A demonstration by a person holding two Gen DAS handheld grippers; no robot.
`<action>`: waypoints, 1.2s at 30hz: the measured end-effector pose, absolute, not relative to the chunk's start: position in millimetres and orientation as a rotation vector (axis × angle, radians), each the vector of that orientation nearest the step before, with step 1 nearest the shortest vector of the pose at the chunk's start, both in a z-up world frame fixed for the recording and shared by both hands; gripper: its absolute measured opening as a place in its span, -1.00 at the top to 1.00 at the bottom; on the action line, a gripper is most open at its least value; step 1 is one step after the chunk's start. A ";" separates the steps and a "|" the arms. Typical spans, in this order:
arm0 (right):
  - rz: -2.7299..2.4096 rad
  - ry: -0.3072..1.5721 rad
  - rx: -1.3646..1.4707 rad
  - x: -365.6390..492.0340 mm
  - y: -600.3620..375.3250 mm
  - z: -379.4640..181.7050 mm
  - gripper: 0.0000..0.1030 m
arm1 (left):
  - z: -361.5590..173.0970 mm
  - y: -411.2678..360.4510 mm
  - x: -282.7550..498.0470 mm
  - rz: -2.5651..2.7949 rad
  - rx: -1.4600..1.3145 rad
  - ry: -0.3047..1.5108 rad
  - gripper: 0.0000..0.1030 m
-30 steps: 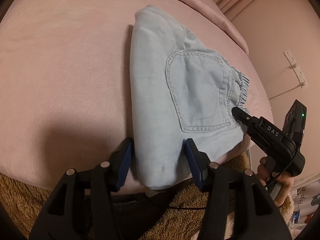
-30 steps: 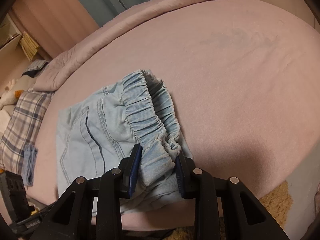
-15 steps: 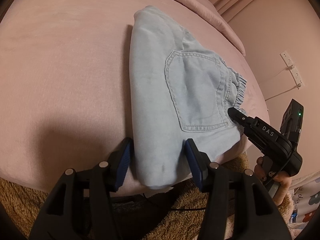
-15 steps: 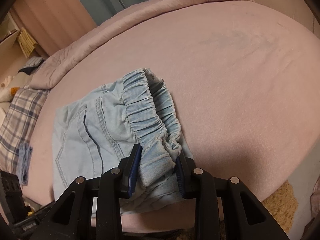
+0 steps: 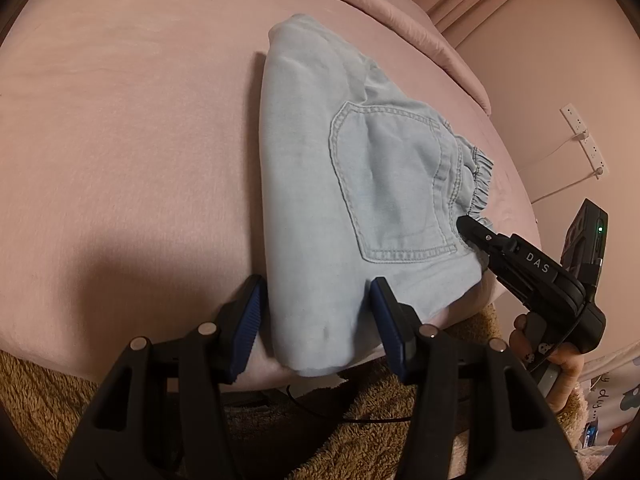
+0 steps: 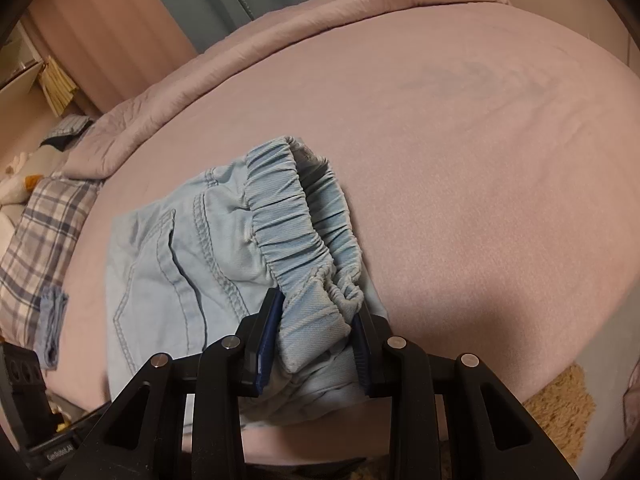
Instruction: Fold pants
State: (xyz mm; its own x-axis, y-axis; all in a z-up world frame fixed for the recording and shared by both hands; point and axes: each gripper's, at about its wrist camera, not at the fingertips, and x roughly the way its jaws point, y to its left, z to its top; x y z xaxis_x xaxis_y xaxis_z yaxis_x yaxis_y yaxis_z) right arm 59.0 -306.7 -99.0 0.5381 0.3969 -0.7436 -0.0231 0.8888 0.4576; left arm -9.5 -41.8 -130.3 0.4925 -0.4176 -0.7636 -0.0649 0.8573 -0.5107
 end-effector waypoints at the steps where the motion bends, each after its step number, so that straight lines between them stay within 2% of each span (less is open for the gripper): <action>1: 0.259 0.976 0.424 58.5 -307.2 -99.4 0.42 | -130.1 -41.6 -9.4 -0.226 -0.519 1.045 -0.05; 16: 0.261 0.938 0.407 43.7 -307.8 -77.2 0.43 | -130.5 -33.1 -11.1 -0.227 -0.549 1.065 -0.05; 22: 0.255 0.990 0.434 50.2 -311.4 -88.1 0.41 | -120.4 -29.3 -11.7 -0.192 -0.512 1.073 -0.05; 23: 0.262 0.989 0.434 49.4 -312.2 -85.8 0.37 | -117.5 -28.6 -11.4 -0.177 -0.496 1.067 -0.08; 27: 0.237 0.976 0.403 47.2 -317.6 -75.2 -0.13 | -104.2 -23.7 -6.6 -0.121 -0.444 1.013 -0.43; 30: 0.237 0.945 0.405 49.5 -324.4 -69.0 -0.37 | -101.0 -19.5 0.8 -0.104 -0.426 0.992 -0.47; 33: 0.286 0.959 0.434 58.9 -328.4 -74.3 -0.45 | -102.7 -17.2 11.9 -0.101 -0.419 0.985 -0.47; 36: 0.330 1.016 0.468 69.4 -324.0 -90.1 -0.45 | -110.6 -18.3 22.9 -0.100 -0.413 1.008 -0.47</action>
